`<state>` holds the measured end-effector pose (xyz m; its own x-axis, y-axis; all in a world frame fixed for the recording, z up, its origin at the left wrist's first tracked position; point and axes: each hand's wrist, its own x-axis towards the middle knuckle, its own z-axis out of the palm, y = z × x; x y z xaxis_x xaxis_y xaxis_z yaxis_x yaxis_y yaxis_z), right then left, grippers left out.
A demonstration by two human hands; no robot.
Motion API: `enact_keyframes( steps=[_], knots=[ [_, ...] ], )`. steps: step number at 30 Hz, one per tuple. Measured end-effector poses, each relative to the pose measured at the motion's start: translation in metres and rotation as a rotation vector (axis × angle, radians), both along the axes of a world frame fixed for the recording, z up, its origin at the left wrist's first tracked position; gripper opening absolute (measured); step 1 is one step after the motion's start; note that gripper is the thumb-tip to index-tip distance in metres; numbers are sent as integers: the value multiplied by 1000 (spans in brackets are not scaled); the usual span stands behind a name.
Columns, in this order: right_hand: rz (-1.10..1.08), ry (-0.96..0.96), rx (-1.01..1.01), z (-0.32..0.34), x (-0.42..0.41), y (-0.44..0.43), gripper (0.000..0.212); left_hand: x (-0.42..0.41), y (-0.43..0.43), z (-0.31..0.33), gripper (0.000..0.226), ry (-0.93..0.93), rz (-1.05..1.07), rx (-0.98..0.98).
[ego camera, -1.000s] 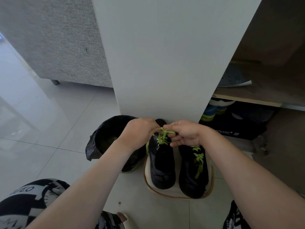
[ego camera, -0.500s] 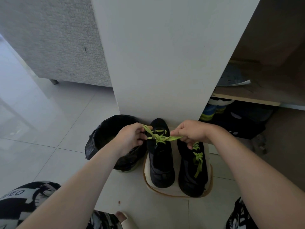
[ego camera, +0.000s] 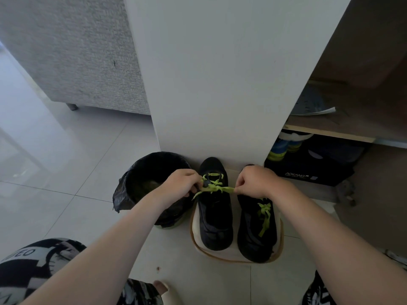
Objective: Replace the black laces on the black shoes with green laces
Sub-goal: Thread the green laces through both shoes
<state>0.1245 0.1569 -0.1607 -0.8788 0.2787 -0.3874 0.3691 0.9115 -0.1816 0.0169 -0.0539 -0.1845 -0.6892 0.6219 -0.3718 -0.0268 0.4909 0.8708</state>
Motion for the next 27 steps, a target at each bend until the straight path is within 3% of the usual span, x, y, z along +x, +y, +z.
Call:
enact_keyframes(
  steps=[1, 3, 5, 8, 12, 15, 19, 23, 27],
  knots=[
    [18, 27, -11, 1, 1, -1, 17, 0, 1, 0, 20, 115, -17, -24],
    [60, 69, -69, 1, 3, -7, 41, 3, 1, -2, 7, 225, -106, -90],
    [66, 70, -180, 1, 3, -19, 58, 9, 3, -3, 35, 241, -220, -175],
    [73, 128, -177, 1, 2, -33, 47, 13, 8, 9, 48, 203, -281, -258],
    [-7, 166, -171, 11, 6, -42, 24, 17, 8, 18, 24, 85, -370, -296],
    [-223, 123, -413, 16, 8, -45, 12, 23, 6, 26, 15, -168, -339, -188],
    [-394, 88, -646, 20, 13, -52, 10, 22, 0, 39, 29, -320, -581, -260],
    [-224, 124, -334, 15, 19, -58, 9, 5, -12, 66, 29, -295, -713, -339],
    [-210, 263, -146, 6, 17, -65, 3, -6, -11, 54, 19, 138, -368, -276]
  ],
)
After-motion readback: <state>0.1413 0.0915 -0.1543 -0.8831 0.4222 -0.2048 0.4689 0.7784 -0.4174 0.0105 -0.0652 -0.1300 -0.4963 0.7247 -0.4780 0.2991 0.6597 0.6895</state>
